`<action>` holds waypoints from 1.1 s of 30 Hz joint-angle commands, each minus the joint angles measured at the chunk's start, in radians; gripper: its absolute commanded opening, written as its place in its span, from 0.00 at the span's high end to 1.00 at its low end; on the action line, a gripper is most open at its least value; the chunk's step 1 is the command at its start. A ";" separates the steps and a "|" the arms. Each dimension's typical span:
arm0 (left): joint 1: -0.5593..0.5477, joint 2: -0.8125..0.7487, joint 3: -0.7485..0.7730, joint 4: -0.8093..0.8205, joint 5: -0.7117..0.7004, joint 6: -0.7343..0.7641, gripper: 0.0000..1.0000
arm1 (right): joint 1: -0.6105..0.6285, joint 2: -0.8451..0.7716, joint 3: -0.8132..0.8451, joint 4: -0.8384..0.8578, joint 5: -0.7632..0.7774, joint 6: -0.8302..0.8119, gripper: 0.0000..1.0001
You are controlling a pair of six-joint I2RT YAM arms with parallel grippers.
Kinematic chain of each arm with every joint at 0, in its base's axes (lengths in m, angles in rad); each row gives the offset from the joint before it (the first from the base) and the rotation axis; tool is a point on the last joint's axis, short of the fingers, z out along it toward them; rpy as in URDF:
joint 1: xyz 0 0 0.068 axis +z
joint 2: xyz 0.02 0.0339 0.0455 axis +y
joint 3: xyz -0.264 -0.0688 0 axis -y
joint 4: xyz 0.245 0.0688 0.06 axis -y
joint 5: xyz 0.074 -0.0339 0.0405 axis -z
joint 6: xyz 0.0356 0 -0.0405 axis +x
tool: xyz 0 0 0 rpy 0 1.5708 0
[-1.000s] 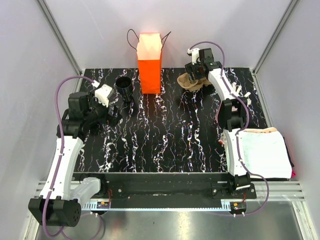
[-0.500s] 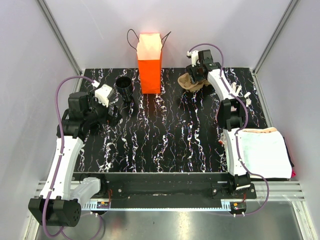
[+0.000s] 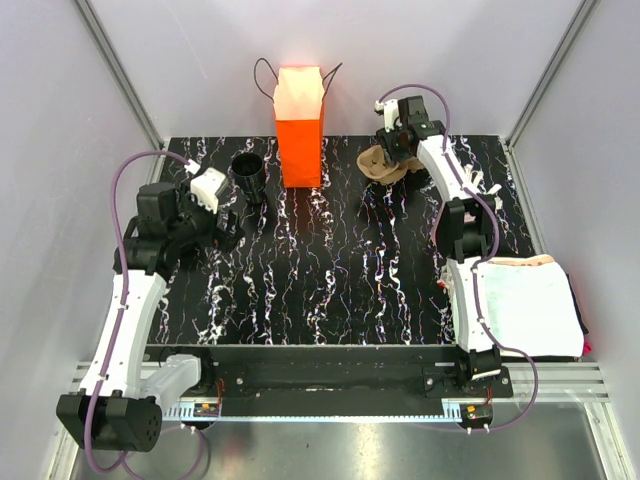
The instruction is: Pack the takeout coffee
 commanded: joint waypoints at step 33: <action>-0.289 0.943 0.925 0.429 0.092 0.444 0.01 | -0.001 -1.083 -0.566 -0.024 0.103 -0.021 0.51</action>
